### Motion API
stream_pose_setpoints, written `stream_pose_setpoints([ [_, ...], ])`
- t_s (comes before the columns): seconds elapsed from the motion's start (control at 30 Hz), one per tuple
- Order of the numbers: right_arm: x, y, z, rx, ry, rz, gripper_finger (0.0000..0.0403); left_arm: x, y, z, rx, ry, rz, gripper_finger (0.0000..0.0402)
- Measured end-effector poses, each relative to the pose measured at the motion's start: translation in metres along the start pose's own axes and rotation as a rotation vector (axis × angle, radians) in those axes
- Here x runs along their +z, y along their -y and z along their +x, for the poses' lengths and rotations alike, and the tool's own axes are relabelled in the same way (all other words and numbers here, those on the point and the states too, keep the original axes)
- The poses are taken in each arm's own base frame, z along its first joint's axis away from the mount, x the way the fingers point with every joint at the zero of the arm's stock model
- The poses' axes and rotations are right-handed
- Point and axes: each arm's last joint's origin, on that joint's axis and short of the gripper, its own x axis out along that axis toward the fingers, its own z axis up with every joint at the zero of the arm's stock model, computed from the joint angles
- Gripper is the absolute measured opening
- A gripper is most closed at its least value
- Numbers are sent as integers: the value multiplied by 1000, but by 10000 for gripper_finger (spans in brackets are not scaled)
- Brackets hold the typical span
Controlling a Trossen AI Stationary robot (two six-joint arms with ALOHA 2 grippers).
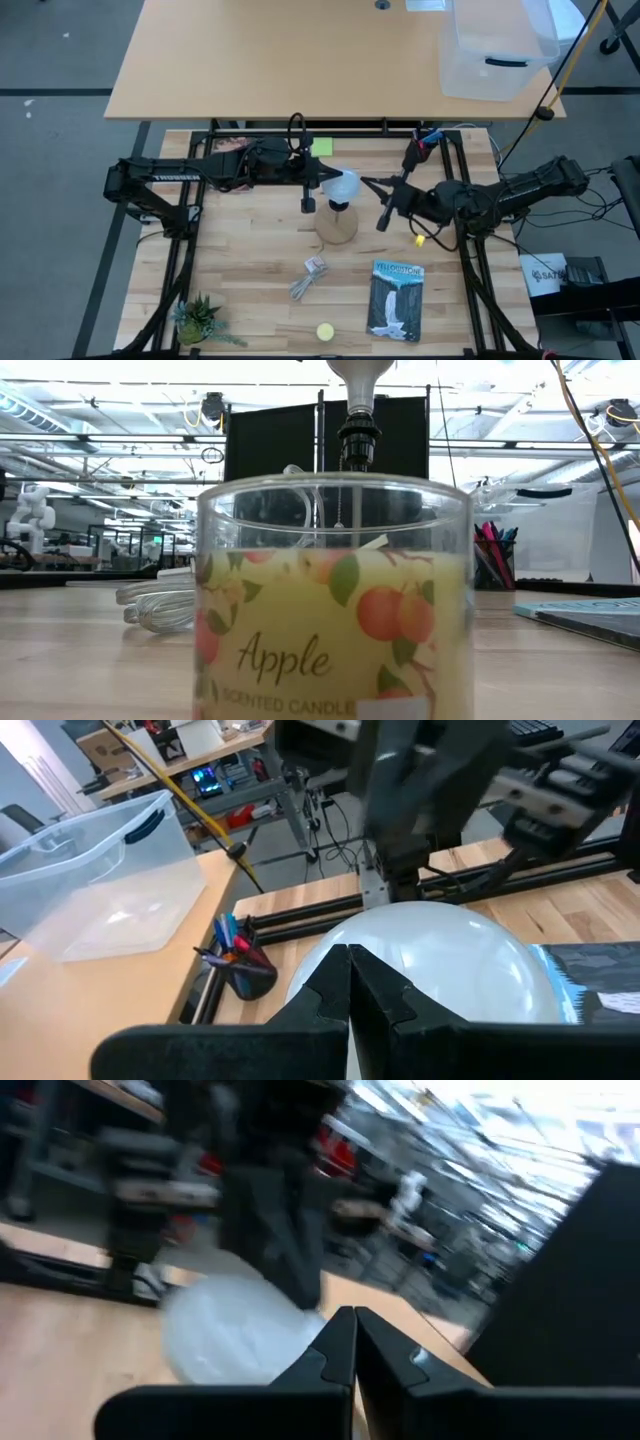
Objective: Screw lightbulb
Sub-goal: Insert the lightbulb into the lamp
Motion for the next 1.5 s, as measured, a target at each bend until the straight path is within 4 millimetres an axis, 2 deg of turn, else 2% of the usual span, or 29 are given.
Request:
stream_pose_setpoints([
  [0.07, -1, -1, 2, 50, 19, 14, 0, 0, 0, 0, 0, 0, 0, 0],
  [0.37, -9, -6, 12, 69, -8, 25, 0, 0, 0, 0, 0, 1, -1, 0],
  [0.87, -11, -7, 12, 77, -28, 24, 0, 4, -1, -5, 6, 21, 3, 1],
  [1.27, -9, -6, 12, 67, -8, 16, 0, 11, 2, -14, -2, 57, 12, 35],
  [1.37, -9, -7, 11, 64, -12, 16, 0, 13, 2, -19, -3, 62, 20, 36],
  [1.5, -8, -7, 8, 32, -32, 21, 0, 17, 3, -39, 30, 15, 37, 35],
])
